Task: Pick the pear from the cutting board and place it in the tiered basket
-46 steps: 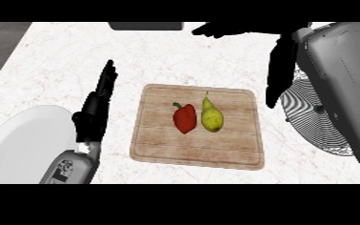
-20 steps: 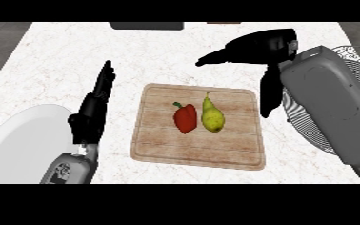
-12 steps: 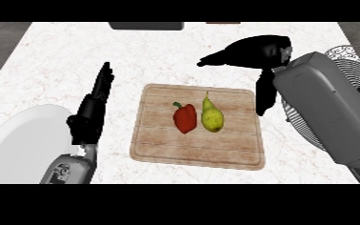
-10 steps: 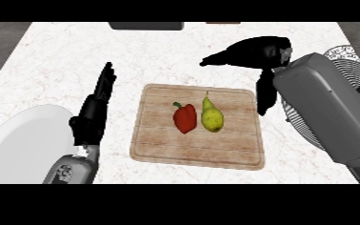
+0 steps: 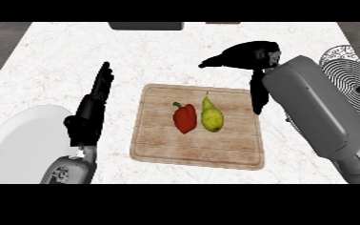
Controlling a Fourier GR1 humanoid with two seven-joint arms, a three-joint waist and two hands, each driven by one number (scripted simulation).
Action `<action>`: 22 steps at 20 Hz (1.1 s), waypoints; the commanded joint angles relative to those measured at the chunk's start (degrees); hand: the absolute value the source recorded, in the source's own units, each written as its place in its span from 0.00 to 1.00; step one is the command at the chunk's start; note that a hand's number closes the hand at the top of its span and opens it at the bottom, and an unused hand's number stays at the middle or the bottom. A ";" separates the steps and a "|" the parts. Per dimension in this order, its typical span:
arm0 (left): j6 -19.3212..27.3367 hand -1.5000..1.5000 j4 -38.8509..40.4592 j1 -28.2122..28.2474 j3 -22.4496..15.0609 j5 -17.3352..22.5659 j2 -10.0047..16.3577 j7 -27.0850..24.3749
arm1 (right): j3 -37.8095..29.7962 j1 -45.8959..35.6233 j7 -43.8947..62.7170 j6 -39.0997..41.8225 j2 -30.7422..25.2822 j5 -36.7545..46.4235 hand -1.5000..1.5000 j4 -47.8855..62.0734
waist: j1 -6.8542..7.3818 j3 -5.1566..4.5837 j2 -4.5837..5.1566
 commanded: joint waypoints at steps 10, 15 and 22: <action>-1.02 0.50 -2.24 -1.81 1.13 -1.57 -1.46 3.81 | -2.20 1.35 -5.08 3.29 2.14 2.21 0.00 0.23 | -0.40 -0.01 -0.16; -0.72 0.50 -1.06 -1.54 1.24 -3.27 -2.09 3.31 | -1.07 1.83 -1.80 1.43 7.39 4.59 0.00 3.18 | -0.18 -0.01 -0.12; -2.85 0.50 -3.57 0.72 2.15 -2.95 -1.87 2.70 | 0.70 4.94 -5.12 -4.12 8.77 9.70 0.00 6.22 | 0.01 0.00 -0.03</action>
